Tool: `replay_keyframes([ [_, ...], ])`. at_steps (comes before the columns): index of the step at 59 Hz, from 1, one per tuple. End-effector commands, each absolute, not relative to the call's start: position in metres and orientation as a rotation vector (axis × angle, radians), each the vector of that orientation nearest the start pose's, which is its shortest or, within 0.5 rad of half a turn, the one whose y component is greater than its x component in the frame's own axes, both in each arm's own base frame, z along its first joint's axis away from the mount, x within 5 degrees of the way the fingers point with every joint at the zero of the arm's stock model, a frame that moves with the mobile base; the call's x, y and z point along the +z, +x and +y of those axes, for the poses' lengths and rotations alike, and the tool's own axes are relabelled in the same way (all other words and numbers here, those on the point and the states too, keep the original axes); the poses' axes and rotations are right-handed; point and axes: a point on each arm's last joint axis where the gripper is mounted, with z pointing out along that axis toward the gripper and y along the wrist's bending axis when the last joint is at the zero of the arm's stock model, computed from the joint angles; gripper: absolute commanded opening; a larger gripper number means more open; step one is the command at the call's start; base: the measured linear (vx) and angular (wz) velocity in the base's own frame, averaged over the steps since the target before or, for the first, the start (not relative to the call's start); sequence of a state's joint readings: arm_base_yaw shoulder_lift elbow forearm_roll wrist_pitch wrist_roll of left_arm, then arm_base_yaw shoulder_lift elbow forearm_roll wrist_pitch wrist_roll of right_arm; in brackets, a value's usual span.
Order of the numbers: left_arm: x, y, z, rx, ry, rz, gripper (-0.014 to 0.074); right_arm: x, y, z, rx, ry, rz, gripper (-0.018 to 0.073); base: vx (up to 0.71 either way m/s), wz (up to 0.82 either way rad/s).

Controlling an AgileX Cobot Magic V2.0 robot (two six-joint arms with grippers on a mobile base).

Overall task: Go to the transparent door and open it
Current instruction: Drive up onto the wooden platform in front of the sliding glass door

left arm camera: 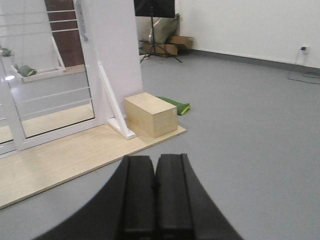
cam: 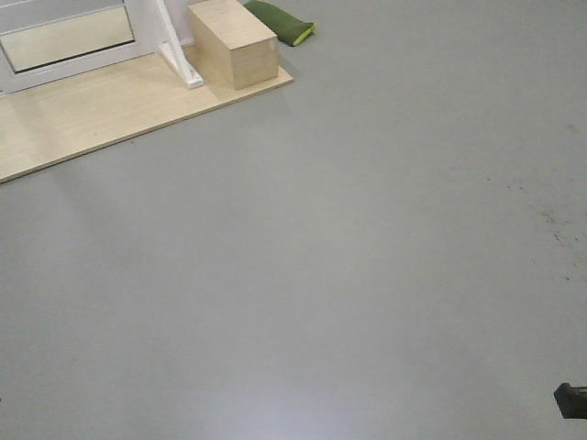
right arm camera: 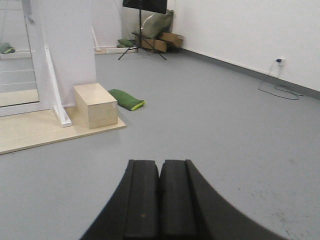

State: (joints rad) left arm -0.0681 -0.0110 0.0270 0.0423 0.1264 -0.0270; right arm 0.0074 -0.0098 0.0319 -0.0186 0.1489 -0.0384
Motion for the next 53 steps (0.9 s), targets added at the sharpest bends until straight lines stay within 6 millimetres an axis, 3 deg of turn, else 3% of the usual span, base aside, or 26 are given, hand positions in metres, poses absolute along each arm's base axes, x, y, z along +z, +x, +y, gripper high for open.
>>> replay_keyframes([
  [1,0.1908,0.0569,-0.0042,-0.061,0.057,1.563,-0.0006,0.1940,0.0567,0.0001,-0.041,-0.044,1.568,-0.0008,0.62,0.51],
  [53,0.1908,0.0569,-0.0042,-0.061,0.057,1.563,-0.0006,0.1940,0.0567,0.0001,-0.041,-0.044,1.568,-0.0008,0.63,0.26],
])
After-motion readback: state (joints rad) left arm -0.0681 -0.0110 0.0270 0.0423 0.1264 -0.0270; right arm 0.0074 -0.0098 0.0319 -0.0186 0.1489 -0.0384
